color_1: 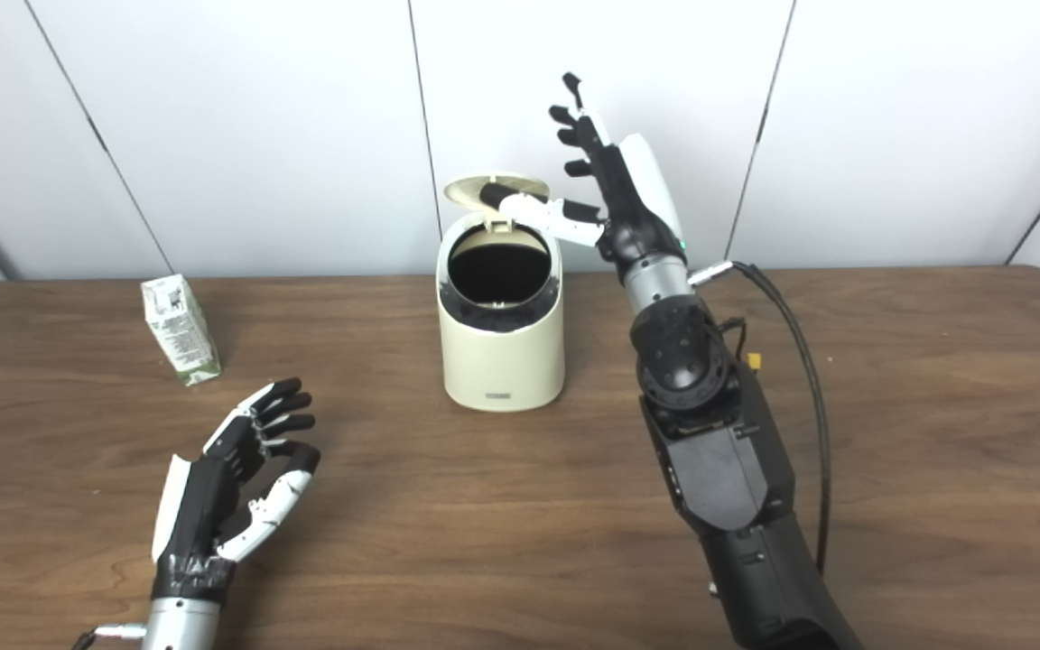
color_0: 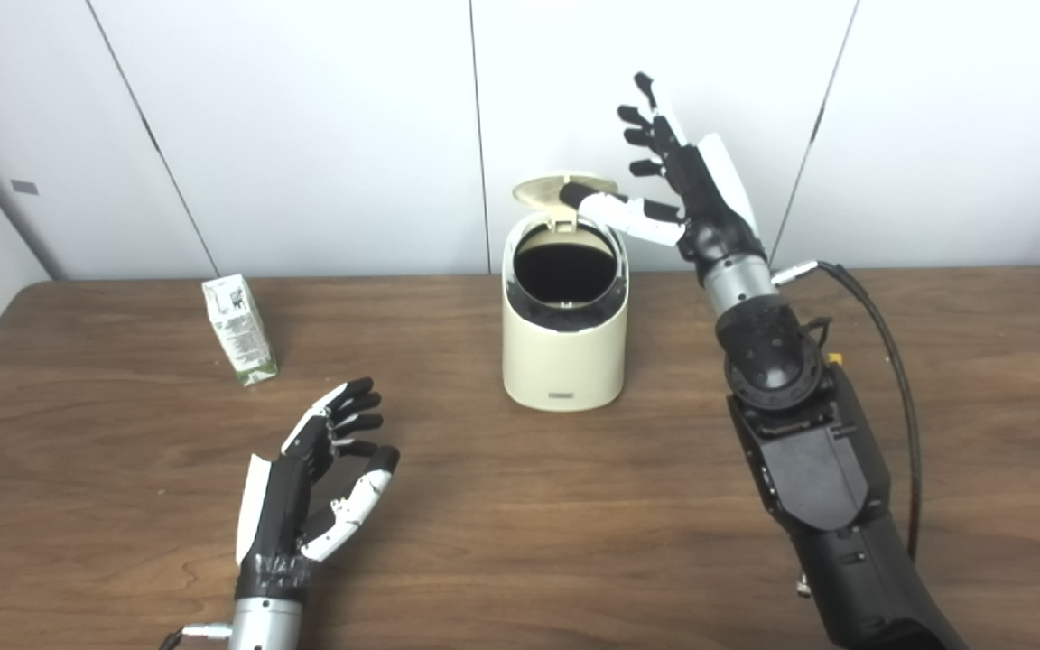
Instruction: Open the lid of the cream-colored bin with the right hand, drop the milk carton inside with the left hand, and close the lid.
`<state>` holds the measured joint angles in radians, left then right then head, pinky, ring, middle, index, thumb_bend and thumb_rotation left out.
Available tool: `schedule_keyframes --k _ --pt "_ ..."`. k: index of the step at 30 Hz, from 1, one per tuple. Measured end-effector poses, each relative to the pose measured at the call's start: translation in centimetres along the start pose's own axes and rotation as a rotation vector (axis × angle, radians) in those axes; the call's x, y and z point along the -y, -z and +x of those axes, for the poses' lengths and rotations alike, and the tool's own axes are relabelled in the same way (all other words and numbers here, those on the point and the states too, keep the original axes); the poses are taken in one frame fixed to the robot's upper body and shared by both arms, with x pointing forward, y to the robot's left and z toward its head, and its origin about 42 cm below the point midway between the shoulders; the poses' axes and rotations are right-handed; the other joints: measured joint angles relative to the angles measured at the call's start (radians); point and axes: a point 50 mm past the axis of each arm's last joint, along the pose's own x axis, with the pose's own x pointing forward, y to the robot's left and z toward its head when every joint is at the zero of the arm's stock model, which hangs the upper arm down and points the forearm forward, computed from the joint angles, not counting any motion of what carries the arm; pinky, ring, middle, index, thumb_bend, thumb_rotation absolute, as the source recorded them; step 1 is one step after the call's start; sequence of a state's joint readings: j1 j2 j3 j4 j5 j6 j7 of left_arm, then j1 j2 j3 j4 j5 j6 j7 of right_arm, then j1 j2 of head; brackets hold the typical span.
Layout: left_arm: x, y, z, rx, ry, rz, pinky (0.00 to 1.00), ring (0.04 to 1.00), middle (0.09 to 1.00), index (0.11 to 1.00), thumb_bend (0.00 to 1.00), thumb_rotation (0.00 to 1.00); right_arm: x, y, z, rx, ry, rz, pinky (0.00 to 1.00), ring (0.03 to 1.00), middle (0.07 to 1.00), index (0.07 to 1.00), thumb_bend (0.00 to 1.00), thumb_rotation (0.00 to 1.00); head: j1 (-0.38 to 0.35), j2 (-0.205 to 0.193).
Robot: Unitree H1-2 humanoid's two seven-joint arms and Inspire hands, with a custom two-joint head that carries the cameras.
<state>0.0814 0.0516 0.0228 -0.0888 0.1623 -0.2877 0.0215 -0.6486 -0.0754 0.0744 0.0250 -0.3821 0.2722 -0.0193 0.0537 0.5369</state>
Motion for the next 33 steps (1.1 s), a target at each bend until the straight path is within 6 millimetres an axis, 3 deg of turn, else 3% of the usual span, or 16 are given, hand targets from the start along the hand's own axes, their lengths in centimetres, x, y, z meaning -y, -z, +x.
schedule_keyframes --k 6,10,16,21,25,29,31,33 --pt "-0.1 0.0 0.0 -0.001 0.001 -0.006 0.65 0.754 0.797 0.852 0.51 0.48 1.2 1.3 -2.4 -0.043 -0.002 0.031 0.69 0.828 0.895 0.973 0.54 0.63 -0.002 0.0" --pt "-0.1 0.0 0.0 0.001 0.0 -0.009 0.65 0.756 0.799 0.853 0.5 0.48 1.9 2.8 -4.8 -0.073 -0.01 0.038 0.68 0.83 0.89 0.969 0.53 0.69 -0.006 0.002" --pt "-0.2 0.0 0.0 0.0 -0.002 -0.017 0.66 0.76 0.803 0.856 0.51 0.47 3.9 4.8 -8.6 -0.115 -0.016 0.096 0.82 0.867 0.917 0.989 0.49 0.78 -0.012 0.003" --pt "-0.5 0.1 0.0 -0.002 -0.005 -0.028 0.66 0.764 0.804 0.857 0.52 0.49 4.8 6.5 -12.1 -0.171 -0.014 0.176 0.91 0.953 0.988 0.981 0.52 0.87 -0.02 0.005" --pt "-0.6 0.2 0.0 -0.004 -0.009 -0.032 0.67 0.765 0.803 0.856 0.52 0.49 5.0 6.9 -14.6 -0.2 -0.015 0.246 0.9 0.985 0.985 0.943 0.58 0.86 -0.021 0.006" --pt "-0.8 0.3 0.0 -0.011 -0.016 -0.032 0.67 0.762 0.798 0.851 0.53 0.44 4.9 7.5 -16.3 -0.247 -0.003 0.31 0.95 1.0 0.995 0.926 0.58 0.84 -0.017 0.005" --pt "-0.8 0.3 0.1 -0.016 -0.029 -0.035 0.64 0.743 0.794 0.854 0.54 0.34 4.6 8.2 -17.5 -0.276 -0.004 0.34 0.92 0.975 0.979 0.911 0.58 0.8 0.0 0.005" --pt "-1.0 0.3 0.1 -0.028 -0.059 -0.034 0.68 0.752 0.8 0.87 0.57 0.23 4.4 8.9 -18.9 -0.296 0.009 0.363 0.89 0.957 0.967 0.903 0.57 0.77 0.029 0.003"
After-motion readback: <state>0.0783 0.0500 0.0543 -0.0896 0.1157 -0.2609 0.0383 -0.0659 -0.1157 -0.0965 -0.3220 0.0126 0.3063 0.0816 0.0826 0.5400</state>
